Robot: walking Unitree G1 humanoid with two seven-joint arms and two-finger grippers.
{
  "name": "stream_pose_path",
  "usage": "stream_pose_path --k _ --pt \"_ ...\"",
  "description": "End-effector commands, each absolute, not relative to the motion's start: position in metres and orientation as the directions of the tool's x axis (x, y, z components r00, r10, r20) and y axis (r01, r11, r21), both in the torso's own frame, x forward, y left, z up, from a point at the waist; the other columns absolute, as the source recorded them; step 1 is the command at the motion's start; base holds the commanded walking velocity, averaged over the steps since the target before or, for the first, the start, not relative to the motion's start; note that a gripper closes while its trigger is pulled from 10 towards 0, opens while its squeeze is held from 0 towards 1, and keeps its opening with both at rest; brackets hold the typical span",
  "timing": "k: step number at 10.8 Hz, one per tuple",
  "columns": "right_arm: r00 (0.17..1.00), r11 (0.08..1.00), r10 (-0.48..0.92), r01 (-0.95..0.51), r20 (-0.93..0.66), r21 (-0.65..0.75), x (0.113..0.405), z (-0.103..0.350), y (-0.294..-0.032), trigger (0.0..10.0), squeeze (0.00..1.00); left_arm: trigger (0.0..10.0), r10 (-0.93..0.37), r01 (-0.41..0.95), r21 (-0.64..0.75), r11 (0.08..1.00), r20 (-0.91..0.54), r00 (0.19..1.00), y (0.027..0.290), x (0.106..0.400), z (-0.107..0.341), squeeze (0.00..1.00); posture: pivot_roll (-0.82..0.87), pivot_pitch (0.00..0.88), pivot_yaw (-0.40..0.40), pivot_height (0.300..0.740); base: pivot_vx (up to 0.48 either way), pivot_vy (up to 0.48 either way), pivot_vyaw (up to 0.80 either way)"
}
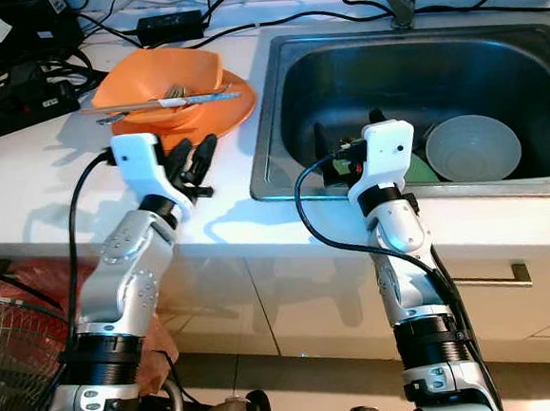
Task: Kitchen organization
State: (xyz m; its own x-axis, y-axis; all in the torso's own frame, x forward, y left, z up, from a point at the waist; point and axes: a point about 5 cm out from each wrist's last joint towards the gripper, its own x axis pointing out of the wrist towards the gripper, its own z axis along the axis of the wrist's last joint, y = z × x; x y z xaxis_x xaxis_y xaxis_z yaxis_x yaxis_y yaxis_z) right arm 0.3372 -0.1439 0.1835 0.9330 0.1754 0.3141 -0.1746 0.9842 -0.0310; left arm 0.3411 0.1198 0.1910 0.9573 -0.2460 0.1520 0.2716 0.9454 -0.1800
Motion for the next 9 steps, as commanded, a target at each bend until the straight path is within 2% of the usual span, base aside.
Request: stream_pose_path --k 1,5,8,9 --pt "0.936 0.984 0.176 -0.175 0.306 -0.028 0.338 0.182 -0.143 10.0 0.0 10.0 -0.242 0.27 -0.183 0.945 0.162 0.957 0.12 0.339 0.196 1.0 0.06 0.137 0.063 0.74 0.0 0.0 0.0" --pt "0.935 0.983 0.18 -0.18 0.307 -0.029 0.338 0.182 -0.143 10.0 0.0 10.0 -0.247 0.287 -0.234 0.929 0.189 0.951 0.119 0.339 0.217 1.0 0.06 0.135 0.066 0.74 0.0 0.0 0.0" --pt "0.934 0.983 0.183 -0.183 0.308 -0.029 0.338 0.182 -0.142 10.0 0.0 10.0 -0.254 0.287 -0.294 0.912 0.145 0.956 0.118 0.336 0.226 1.0 0.06 0.133 0.068 0.74 0.0 0.0 0.0" --pt "0.934 0.982 0.185 -0.186 0.307 -0.029 0.338 0.182 -0.141 10.0 0.0 10.0 -0.311 0.324 -0.246 0.914 0.092 0.946 0.117 0.329 0.222 0.0 0.07 0.127 0.071 0.74 0.0 0.0 0.0"
